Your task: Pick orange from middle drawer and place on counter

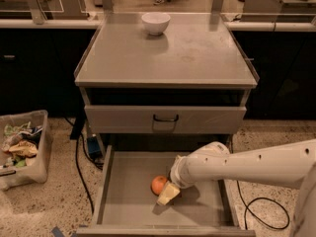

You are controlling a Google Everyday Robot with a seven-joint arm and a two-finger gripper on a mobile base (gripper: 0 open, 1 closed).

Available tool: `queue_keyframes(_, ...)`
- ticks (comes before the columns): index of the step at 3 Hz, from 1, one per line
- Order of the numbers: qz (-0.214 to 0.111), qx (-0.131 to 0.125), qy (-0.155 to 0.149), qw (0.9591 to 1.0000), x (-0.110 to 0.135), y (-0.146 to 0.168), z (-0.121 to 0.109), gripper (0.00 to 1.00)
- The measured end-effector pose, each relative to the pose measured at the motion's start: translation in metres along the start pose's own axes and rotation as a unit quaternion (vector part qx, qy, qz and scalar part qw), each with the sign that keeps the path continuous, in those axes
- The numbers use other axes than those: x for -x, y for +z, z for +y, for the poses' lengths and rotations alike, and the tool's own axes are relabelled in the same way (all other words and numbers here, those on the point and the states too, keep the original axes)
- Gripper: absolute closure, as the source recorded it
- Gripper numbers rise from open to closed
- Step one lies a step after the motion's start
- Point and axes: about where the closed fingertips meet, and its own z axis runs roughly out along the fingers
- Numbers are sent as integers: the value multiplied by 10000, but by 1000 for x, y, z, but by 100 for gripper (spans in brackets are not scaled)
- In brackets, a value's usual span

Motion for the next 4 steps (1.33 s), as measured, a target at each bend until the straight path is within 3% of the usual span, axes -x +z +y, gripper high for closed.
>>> queue_keyframes(2,-68,114,-72,9999,9,11,6,0)
queue_keyframes(4,29,708,-368,9968,25,72,42,0)
